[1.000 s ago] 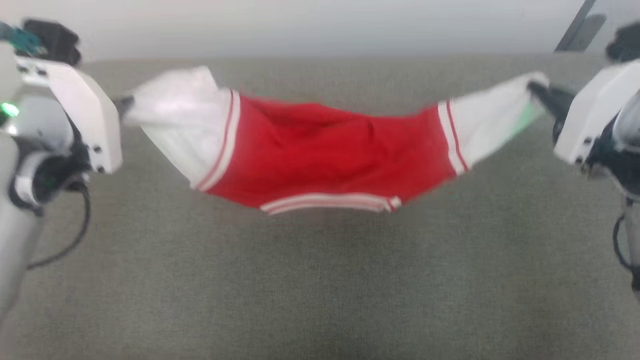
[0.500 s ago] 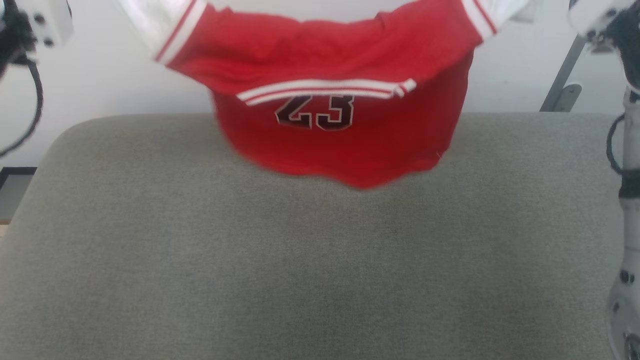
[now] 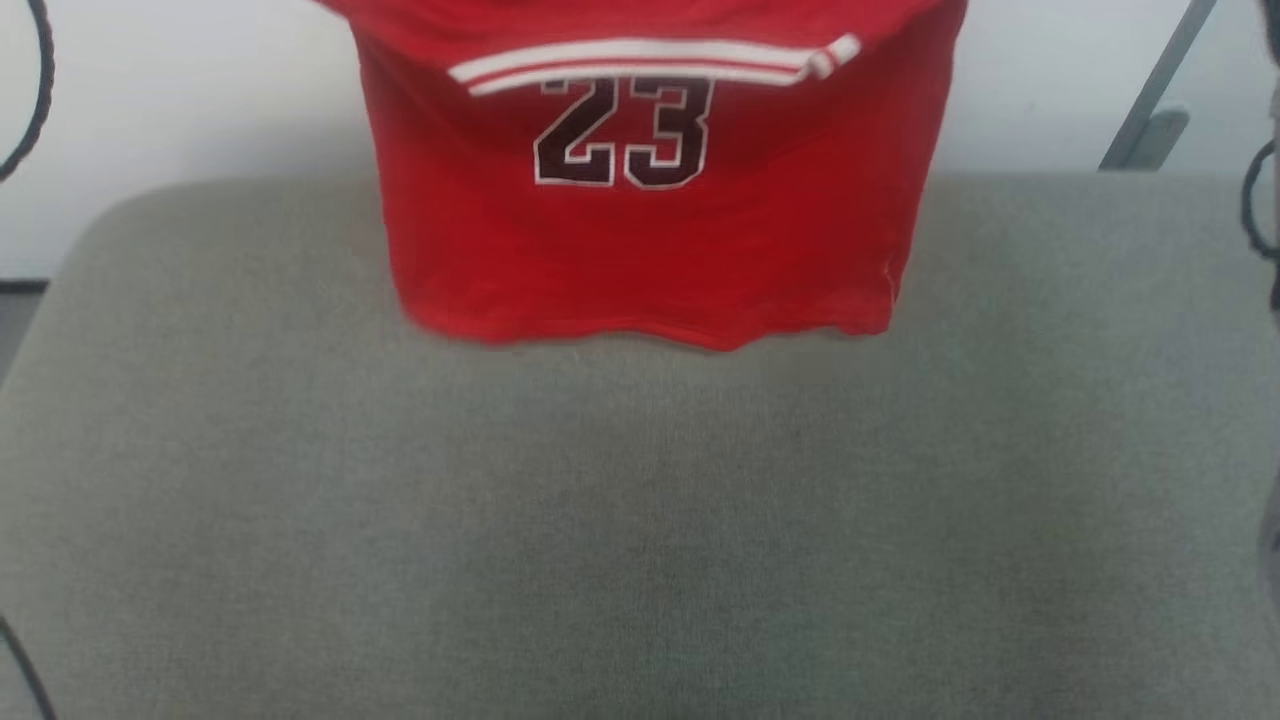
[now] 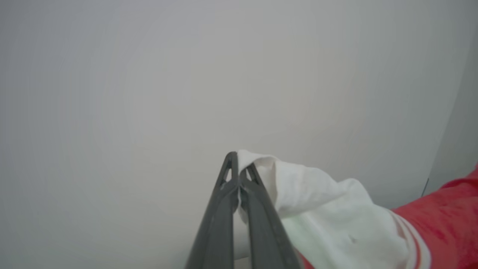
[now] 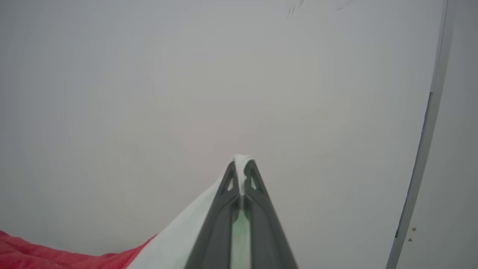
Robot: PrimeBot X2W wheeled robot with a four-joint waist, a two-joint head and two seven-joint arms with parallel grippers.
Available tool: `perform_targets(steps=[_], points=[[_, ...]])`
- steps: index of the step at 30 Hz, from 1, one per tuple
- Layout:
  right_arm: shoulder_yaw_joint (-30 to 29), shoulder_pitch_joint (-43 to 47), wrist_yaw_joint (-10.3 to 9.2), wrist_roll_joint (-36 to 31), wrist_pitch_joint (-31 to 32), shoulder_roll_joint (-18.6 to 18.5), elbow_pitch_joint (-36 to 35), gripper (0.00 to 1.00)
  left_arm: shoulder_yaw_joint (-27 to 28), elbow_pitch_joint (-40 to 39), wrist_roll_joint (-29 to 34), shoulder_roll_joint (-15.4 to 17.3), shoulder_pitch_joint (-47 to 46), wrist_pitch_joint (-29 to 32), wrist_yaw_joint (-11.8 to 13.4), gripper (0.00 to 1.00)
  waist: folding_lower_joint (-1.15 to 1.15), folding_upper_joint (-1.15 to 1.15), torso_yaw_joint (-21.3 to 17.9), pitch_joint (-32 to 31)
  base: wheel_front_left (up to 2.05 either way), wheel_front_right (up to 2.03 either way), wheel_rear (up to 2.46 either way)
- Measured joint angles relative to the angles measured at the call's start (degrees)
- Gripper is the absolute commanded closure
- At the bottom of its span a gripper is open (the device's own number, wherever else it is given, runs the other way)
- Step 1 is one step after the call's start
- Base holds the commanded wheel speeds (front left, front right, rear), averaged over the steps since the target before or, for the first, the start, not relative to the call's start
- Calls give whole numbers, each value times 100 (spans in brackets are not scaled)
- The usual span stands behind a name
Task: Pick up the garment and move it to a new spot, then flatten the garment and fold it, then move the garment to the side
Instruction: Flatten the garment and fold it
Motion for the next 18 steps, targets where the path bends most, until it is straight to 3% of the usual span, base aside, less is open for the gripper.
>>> perform_targets(steps=[9,15,18], points=[[305,-909,0,-453,-1257,-425,604,100,1,288,286,-321,-742,-848,44,100,0,0,9,1056,0,0,0],[408,-1635,1,-1115,-2641,-622,1043,100,5,521,686,-545,-1504,-1901,185,100,0,0,57,1865,0,0,0],[413,-1885,1,-1570,-2953,-653,1127,100,-2,651,882,-662,-1769,-2539,263,100,0,0,100,2221,0,0,0]])
